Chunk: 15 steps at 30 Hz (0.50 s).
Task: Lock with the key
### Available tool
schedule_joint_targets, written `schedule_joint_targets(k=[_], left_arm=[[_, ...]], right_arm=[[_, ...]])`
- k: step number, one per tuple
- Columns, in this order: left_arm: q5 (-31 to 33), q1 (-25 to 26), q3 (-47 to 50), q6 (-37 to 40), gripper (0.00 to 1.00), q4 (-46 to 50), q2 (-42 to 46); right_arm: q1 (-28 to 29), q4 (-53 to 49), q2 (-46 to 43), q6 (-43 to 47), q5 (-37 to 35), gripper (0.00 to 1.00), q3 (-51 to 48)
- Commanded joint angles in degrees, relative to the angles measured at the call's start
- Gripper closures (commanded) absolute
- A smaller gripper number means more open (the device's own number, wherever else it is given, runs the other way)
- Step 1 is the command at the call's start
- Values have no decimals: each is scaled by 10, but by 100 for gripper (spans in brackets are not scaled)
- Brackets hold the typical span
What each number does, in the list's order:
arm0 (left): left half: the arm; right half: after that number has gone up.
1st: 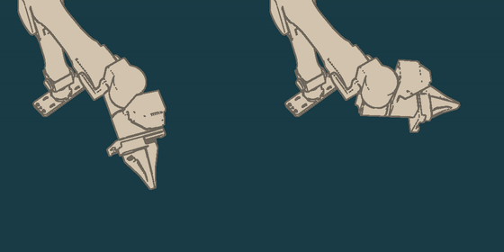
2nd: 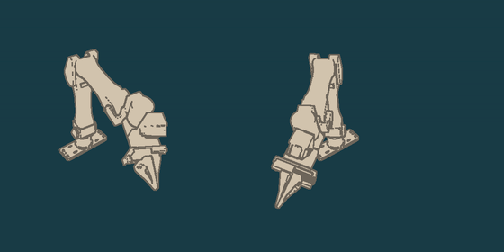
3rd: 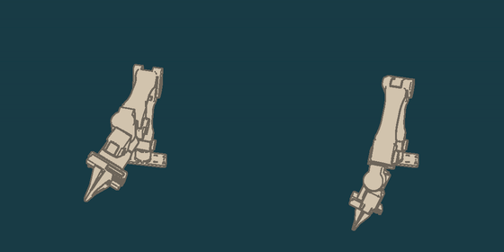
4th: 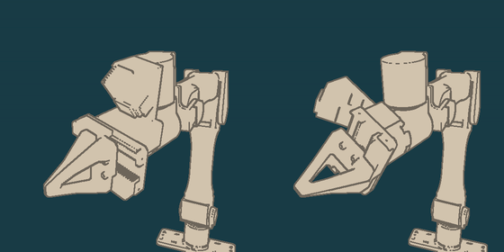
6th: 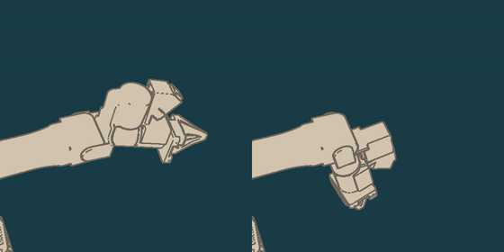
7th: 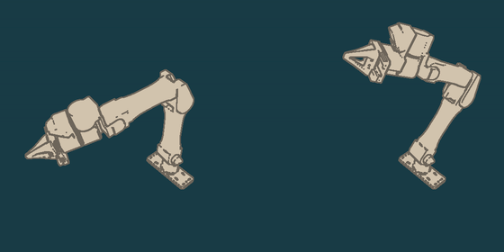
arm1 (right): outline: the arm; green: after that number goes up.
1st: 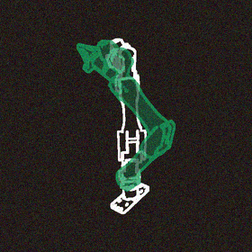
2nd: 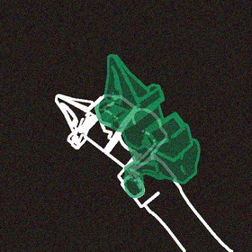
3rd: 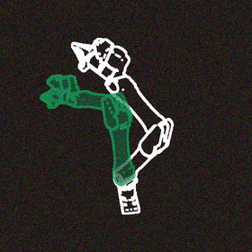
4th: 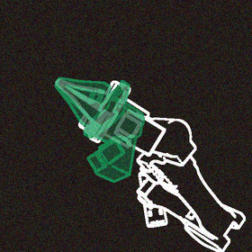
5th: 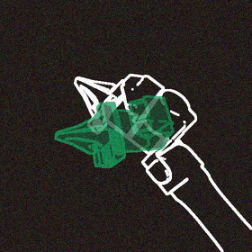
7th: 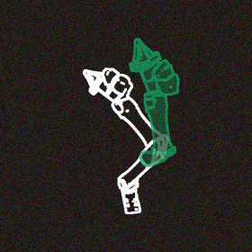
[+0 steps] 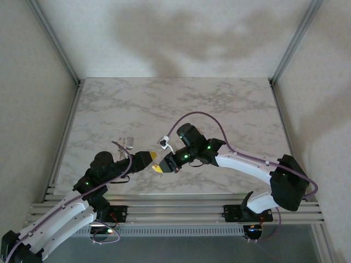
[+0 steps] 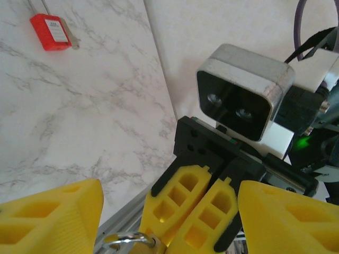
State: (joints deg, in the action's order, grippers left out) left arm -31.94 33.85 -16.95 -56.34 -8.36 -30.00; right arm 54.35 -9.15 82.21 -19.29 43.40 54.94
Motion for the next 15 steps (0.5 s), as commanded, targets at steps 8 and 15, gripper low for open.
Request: schedule_joint_targets(k=[8,15], left_arm=[[-39,-5,18,-13,38,-31,22],[-46,-6,18,-10,43,-31,25]], right_arm=[[-2,11,1,-6,6,100,-1],[-2,9,-1,-5,5,100,-1]])
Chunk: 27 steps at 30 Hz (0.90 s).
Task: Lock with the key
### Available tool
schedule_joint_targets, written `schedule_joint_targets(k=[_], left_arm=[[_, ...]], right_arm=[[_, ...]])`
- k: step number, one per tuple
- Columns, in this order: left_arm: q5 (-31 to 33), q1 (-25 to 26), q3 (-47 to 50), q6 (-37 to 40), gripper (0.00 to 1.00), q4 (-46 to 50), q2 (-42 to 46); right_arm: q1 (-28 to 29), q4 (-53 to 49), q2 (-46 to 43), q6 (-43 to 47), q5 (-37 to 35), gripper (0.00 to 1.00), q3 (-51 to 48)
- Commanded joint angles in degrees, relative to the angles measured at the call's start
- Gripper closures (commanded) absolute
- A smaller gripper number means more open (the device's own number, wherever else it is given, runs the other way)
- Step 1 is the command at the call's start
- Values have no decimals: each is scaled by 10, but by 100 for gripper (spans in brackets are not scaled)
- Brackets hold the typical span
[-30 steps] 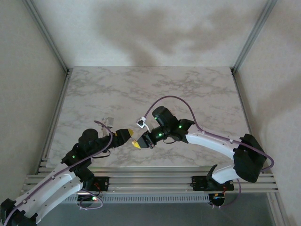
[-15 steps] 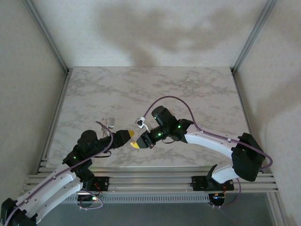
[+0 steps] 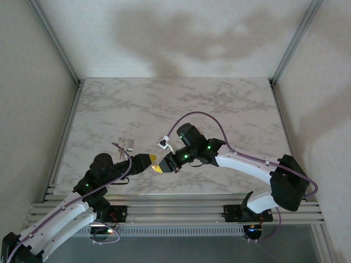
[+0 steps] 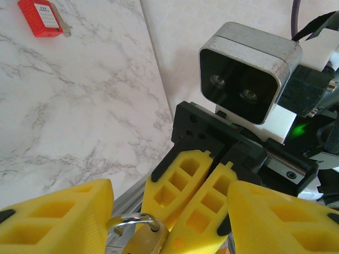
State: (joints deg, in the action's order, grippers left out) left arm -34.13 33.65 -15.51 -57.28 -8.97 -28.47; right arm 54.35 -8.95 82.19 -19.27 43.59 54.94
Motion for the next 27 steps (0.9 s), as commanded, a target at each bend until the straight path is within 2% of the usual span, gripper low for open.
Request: schedule_joint_targets(k=[1,7,19,27], left_arm=[[-26,-3,4,0,44,-22,10],[-29,-3,0,13,50,-3,16],[-34,-3,-5,26,50,18,24],[-31,-3,-6,37,60,31,24]], right_arm=[[-2,6,-2,-5,2,100,-1],[-2,1,-5,-2,-3,100,-1],[-3,-2,-4,-2,-9,100,1],[-2,-3,-7,0,-7,100,-1]])
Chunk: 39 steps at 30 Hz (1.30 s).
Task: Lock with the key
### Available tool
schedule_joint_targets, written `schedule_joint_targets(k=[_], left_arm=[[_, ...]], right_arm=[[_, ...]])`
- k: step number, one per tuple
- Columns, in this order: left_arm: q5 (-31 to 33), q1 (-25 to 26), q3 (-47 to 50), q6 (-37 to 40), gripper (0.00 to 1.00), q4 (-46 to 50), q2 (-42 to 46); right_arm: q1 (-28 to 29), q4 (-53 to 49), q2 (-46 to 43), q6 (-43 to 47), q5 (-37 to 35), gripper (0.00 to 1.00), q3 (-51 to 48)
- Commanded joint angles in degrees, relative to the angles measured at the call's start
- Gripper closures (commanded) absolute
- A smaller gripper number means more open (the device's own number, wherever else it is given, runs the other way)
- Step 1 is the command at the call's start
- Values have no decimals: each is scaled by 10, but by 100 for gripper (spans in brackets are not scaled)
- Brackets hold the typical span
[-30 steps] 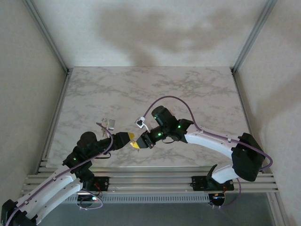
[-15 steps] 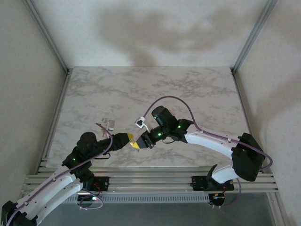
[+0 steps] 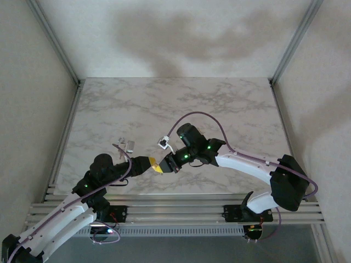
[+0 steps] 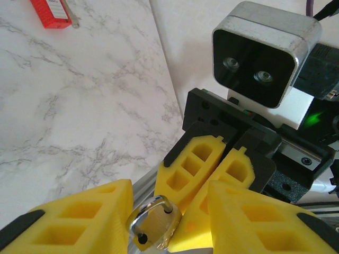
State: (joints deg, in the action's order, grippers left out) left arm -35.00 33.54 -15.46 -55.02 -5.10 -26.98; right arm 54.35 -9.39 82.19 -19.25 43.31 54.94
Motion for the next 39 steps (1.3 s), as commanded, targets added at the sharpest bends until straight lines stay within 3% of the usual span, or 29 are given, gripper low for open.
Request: schedule_joint_targets(k=[1,18,23,29,39], left_arm=[[-23,-2,-6,15,61,-7,9],[-14,-2,-18,44,79,30,9],[-6,-3,-24,53,78,45,9],[11,-2,-31,61,70,62,12],[11,-2,-26,53,72,55,20]], right_arm=[[-2,2,-7,-1,-4,100,0],[-3,-2,-10,1,5,100,0],[-2,-1,-10,2,10,100,0],[-3,-2,-11,3,17,100,0],[-3,-2,-6,3,23,100,1]])
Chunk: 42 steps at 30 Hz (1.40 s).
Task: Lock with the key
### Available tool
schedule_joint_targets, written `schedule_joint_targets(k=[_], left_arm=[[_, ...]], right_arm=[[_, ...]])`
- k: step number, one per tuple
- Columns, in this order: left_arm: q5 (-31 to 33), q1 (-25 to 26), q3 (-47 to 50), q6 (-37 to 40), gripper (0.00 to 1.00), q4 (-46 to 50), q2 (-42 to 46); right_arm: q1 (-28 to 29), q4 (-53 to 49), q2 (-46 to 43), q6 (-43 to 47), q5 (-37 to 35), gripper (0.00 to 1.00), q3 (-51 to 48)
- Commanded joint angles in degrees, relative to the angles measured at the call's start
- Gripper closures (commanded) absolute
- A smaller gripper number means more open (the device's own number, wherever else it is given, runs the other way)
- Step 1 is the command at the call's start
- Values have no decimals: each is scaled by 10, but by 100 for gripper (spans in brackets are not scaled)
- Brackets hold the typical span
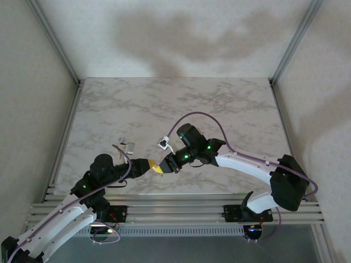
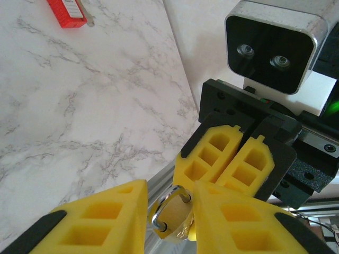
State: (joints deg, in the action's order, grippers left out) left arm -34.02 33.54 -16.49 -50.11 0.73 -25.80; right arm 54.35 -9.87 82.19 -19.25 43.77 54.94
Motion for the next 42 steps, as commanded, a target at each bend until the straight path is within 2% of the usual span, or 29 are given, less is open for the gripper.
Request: schedule_joint_targets(k=[1,8,21,26,28,34,42], left_arm=[[1,-2,-17,4,73,-3,10],[7,-3,-20,14,80,13,14],[29,-3,-29,33,82,44,15],[33,-3,-29,34,88,47,16],[33,-3,-28,35,94,47,15],[35,-3,-28,35,100,47,15],[35,-3,-22,33,100,45,19]], right_arm=[[-3,3,-6,3,19,100,1],[-2,4,-6,3,23,100,0],[-3,3,-10,5,38,100,-1],[-2,4,-9,6,47,100,-1],[-2,4,-9,7,48,100,-1],[-3,9,-12,5,54,100,-4],[-8,39,-21,-21,89,100,-13]])
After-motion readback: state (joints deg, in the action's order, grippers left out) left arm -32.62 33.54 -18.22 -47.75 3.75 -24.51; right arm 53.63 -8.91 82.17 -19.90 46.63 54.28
